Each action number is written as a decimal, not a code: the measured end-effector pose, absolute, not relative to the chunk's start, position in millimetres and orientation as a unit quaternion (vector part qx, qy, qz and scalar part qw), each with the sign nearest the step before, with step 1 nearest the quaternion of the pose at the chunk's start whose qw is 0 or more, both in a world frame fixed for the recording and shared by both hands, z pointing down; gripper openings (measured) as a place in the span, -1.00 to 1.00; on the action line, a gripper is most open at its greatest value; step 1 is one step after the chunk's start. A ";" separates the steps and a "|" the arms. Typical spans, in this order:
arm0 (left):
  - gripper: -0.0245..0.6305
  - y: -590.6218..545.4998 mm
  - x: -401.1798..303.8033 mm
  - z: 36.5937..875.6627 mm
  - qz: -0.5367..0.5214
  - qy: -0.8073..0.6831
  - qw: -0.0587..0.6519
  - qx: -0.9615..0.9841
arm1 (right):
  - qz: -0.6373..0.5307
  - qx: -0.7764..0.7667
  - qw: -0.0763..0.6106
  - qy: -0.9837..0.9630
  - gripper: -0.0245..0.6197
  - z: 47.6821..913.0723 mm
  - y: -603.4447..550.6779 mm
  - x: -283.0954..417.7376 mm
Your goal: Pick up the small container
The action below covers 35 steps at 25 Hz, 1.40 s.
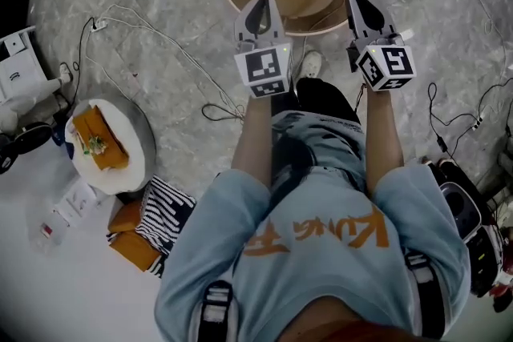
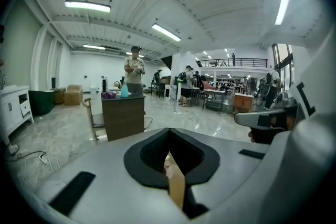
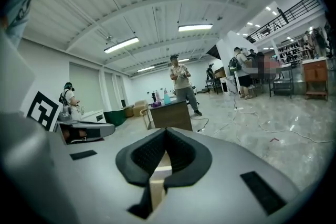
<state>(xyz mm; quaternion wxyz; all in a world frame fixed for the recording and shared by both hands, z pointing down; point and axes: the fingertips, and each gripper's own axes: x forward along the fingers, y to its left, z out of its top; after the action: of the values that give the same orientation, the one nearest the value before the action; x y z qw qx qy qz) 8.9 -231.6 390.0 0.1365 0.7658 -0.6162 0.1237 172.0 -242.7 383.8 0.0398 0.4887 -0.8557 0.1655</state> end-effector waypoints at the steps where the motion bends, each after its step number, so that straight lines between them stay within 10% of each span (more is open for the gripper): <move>1: -0.85 -238.7 8.4 398.3 0.127 -0.615 0.138 0.766 | 0.168 0.485 0.045 -0.857 -0.89 392.4 -246.9 168.0; 29: -0.85 -293.9 -6.3 653.2 0.177 -0.561 0.204 0.783 | 0.247 0.437 0.144 -0.853 -0.88 671.8 -261.5 107.6; 35: -0.85 -308.8 -12.0 681.8 0.185 -0.551 0.217 0.785 | 0.242 0.426 0.165 -0.856 -0.61 702.7 -286.2 84.8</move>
<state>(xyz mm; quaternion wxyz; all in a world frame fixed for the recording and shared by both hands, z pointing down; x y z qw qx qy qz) -12.0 -308.8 681.8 0.2174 0.7846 -0.5505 0.1847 84.8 -286.2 702.7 0.1646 0.4255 -0.8562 0.2424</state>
